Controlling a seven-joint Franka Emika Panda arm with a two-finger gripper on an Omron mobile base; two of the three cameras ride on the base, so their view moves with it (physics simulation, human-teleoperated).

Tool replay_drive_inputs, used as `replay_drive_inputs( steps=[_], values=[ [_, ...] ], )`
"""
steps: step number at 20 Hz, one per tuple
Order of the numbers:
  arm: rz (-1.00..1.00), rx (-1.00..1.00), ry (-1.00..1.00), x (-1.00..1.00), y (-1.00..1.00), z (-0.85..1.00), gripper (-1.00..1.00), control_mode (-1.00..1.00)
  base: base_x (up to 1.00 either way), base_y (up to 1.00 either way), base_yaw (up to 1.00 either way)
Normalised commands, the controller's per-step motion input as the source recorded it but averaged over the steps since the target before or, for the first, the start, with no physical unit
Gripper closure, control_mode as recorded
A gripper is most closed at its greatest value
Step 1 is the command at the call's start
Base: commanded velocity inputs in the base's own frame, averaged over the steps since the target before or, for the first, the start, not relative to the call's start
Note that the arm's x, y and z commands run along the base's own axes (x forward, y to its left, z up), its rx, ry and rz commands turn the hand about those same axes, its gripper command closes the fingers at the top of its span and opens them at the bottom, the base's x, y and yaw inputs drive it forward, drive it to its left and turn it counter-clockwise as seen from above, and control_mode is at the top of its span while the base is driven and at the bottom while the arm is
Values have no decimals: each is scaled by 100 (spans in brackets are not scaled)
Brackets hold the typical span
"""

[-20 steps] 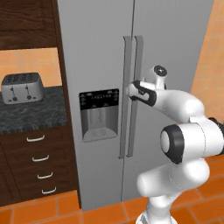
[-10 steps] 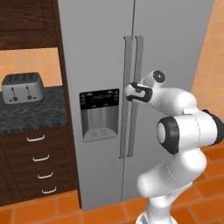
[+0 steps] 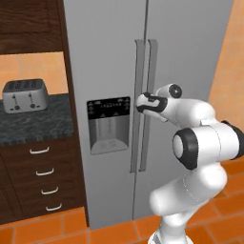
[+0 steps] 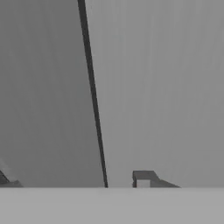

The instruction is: Take the strawberry from the fridge and place it on top of the pancake, located on the dining counter.

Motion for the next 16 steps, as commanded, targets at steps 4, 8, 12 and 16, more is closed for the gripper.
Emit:
replay_drive_inputs(
  steps=[4,8,12,16],
  values=[
    [-8,3,1,-84,-92,3,100,-100,0,0,0],
    [-7,3,0,-100,-100,0,100,-100,0,0,0],
    [-3,1,6,-91,-100,7,100,-100,0,0,0],
    [0,0,8,-61,-100,5,100,-100,0,0,0]
  ],
)
